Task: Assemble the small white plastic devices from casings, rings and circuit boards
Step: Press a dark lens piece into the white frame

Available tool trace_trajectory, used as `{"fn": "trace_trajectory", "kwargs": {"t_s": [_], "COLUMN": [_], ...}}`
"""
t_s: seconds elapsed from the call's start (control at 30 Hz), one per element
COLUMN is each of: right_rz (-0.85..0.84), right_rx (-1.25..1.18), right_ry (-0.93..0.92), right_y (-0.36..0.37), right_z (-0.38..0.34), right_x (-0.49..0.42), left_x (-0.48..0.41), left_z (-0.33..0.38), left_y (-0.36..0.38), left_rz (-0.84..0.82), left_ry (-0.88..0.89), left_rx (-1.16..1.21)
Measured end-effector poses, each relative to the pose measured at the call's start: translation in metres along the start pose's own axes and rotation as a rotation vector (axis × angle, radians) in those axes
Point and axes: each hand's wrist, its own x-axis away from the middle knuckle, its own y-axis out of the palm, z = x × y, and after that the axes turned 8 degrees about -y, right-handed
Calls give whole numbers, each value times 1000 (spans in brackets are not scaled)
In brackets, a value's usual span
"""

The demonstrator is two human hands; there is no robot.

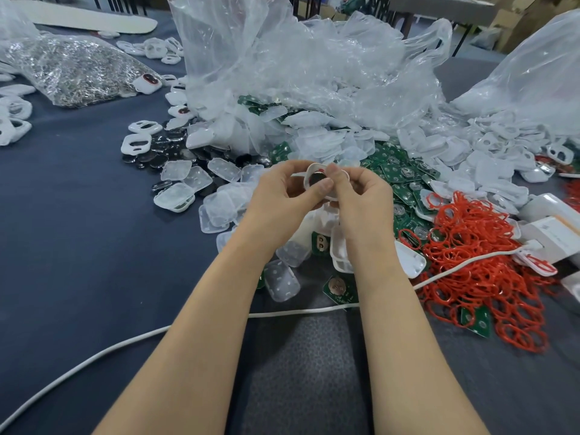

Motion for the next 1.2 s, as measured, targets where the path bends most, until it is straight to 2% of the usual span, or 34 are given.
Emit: {"fn": "trace_trajectory", "kwargs": {"t_s": [0.13, 0.37, 0.63, 0.8, 1.0, 1.13, 1.2], "right_rz": [10, -14, -42, -56, -66, 58, 58], "right_rx": [-15, -22, 10, 125, 73, 55, 55], "right_ry": [6, 1, -20, -92, -100, -159, -161], "right_y": [-1, 1, 2, 2, 0, -5, -4], "right_z": [0, -3, 0, 2, -2, -1, 0], "right_x": [1, 3, 2, 4, 2, -2, -2], "left_x": [1, -1, -1, 1, -2, -3, -2], "left_z": [0, 0, -1, 0, -1, -1, -1], "left_y": [-1, -4, -4, -3, -4, -7, -7], "left_rz": [-23, -8, 92, 104, 281, 334, 341], "left_ry": [-8, -56, -56, 0, -2, 24, 33], "left_rx": [-17, 102, -21, -84, -86, -114, -132]}}
